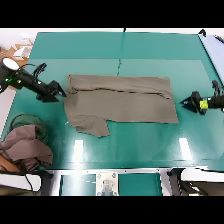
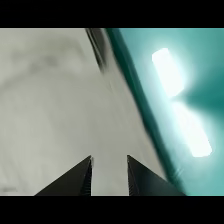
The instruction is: Fold the shirts.
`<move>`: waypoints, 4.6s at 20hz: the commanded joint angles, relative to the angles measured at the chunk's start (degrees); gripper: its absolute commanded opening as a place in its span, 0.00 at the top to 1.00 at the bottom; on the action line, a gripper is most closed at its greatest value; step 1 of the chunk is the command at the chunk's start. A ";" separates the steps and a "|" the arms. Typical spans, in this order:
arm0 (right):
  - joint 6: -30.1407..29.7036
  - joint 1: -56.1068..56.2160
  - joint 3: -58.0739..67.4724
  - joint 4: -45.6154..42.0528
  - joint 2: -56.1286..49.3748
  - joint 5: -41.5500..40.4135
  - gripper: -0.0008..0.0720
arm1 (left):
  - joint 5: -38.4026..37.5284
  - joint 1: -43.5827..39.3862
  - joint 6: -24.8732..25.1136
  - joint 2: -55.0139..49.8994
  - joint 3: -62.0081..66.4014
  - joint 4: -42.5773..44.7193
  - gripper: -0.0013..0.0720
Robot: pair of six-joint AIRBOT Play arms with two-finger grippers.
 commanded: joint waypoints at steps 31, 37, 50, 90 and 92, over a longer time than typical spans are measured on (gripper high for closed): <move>-0.59 4.96 -32.30 13.33 13.81 -22.36 0.97 | 24.52 -13.84 13.14 20.65 -36.94 -26.73 0.95; 2.10 -0.79 -27.67 2.43 14.60 -10.08 0.97 | 15.65 -13.84 1.79 27.85 -31.78 -6.23 0.95; 9.22 6.29 -10.03 5.44 20.02 -8.81 0.97 | 19.06 -13.84 0.48 24.55 -16.44 0.04 0.95; -6.38 10.08 32.22 10.19 -31.63 5.95 0.97 | 31.28 -25.55 5.95 -18.86 27.08 -2.19 0.95; -6.34 10.10 34.73 10.19 -28.83 8.81 0.97 | 34.60 -29.31 5.92 -20.83 27.02 -4.20 0.95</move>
